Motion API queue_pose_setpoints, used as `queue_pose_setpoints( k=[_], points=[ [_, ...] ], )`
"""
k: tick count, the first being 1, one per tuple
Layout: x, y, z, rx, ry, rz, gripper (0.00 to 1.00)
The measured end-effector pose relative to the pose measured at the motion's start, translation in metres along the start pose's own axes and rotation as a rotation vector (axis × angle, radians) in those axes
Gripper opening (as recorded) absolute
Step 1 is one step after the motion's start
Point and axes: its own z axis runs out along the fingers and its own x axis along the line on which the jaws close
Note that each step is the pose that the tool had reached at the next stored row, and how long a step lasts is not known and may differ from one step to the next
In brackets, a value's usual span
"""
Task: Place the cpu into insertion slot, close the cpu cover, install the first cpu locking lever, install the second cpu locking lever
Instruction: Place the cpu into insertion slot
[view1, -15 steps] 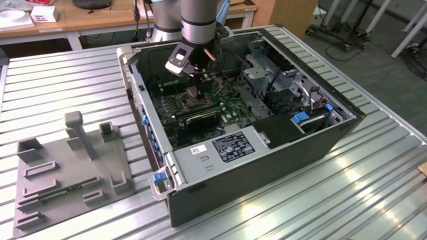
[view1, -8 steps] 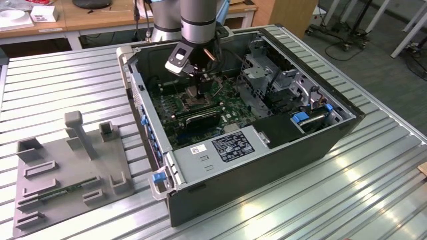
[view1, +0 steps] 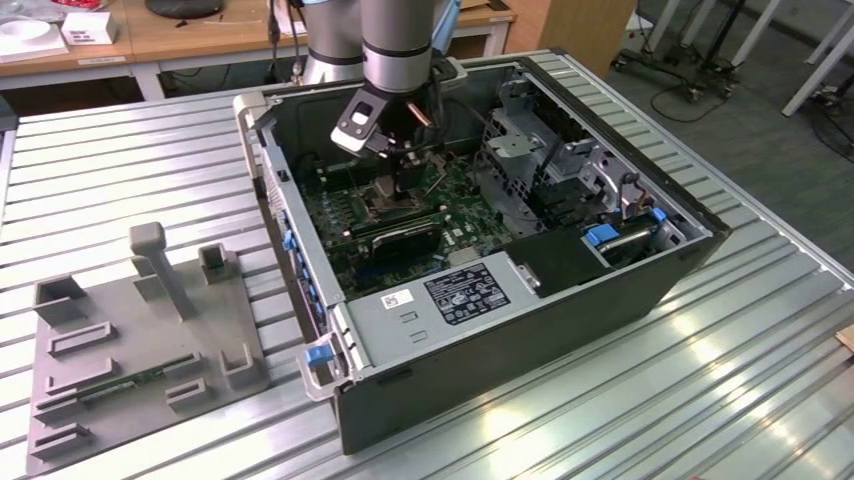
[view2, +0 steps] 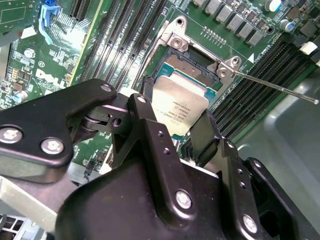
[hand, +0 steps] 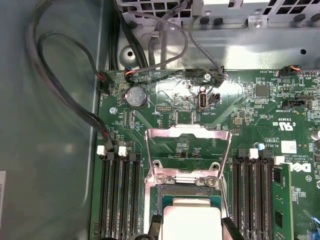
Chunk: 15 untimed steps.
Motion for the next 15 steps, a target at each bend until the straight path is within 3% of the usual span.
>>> queue_pose_setpoints(
  k=[15],
  points=[
    [0.0,-0.0002,0.0038,0.001,0.0,0.0,0.54]
  ],
)
